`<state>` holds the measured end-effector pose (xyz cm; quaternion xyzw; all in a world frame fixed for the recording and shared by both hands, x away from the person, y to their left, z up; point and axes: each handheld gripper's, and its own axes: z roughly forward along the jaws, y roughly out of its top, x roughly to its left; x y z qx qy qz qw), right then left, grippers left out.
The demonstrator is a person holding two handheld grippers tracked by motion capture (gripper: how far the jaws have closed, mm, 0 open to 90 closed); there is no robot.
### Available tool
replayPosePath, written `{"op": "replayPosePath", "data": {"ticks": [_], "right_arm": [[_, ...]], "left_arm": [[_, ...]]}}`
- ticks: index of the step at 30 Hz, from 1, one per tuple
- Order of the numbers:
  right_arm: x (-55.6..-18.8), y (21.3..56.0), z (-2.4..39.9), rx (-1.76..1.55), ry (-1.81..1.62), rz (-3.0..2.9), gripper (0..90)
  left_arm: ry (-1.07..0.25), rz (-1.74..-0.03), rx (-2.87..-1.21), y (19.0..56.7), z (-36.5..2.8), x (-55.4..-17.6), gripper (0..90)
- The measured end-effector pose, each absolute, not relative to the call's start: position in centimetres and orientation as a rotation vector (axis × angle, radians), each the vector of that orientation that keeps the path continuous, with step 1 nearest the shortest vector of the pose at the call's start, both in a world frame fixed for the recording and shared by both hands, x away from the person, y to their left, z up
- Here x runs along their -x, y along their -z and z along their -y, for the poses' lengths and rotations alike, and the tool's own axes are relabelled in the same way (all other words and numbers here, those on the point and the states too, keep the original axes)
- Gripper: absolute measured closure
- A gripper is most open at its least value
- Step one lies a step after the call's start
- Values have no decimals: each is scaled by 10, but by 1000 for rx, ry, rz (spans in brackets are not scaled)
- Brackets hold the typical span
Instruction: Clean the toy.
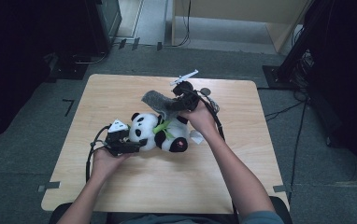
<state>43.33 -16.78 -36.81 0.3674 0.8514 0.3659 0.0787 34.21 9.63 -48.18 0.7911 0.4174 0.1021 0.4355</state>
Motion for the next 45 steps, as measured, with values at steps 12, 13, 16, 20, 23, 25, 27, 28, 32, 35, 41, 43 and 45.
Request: {"op": "replayPosePath", "data": {"ticks": [12, 13, 16, 20, 23, 25, 27, 28, 32, 35, 41, 43, 45], "right_arm": [[-430, 345, 202, -1140, -1153, -2438, 722], [-430, 344, 206, -1139, -1153, -2431, 722], [-428, 346, 217, -1161, -1143, -2415, 722], [-425, 354, 225, -1179, -1119, -2420, 722], [-421, 359, 227, -1181, -1133, -2422, 722], [-417, 362, 228, -1182, -1135, -2423, 722], [-414, 363, 228, -1186, -1139, -2428, 722], [-411, 365, 228, -1176, -1147, -2420, 722], [-403, 374, 228, -1174, -1149, -2419, 722], [-400, 382, 229, -1184, -1176, -2414, 719], [-397, 389, 231, -1177, -1171, -2407, 717], [-397, 391, 233, -1180, -1171, -2405, 717], [-396, 392, 236, -1181, -1173, -2402, 716]], "left_arm": [[-253, -1031, -1960, 483, -97, -343, 157], [-253, -1030, -1960, 483, -97, -343, 157], [-254, -1029, -1960, 483, -97, -343, 157], [-253, -1032, -1960, 483, -97, -342, 157], [-252, -1032, -1961, 483, -97, -342, 157], [-253, -1032, -1962, 483, -97, -342, 157], [-252, -1035, -1962, 483, -96, -342, 158], [-249, -1038, -1961, 482, -96, -342, 159], [-243, -1046, -1962, 482, -96, -342, 163], [-244, -1045, -1963, 482, -96, -342, 164], [-248, -1047, -1962, 482, -96, -342, 172], [-249, -1046, -1963, 482, -96, -342, 173], [-249, -1045, -1962, 482, -96, -342, 174]]}}
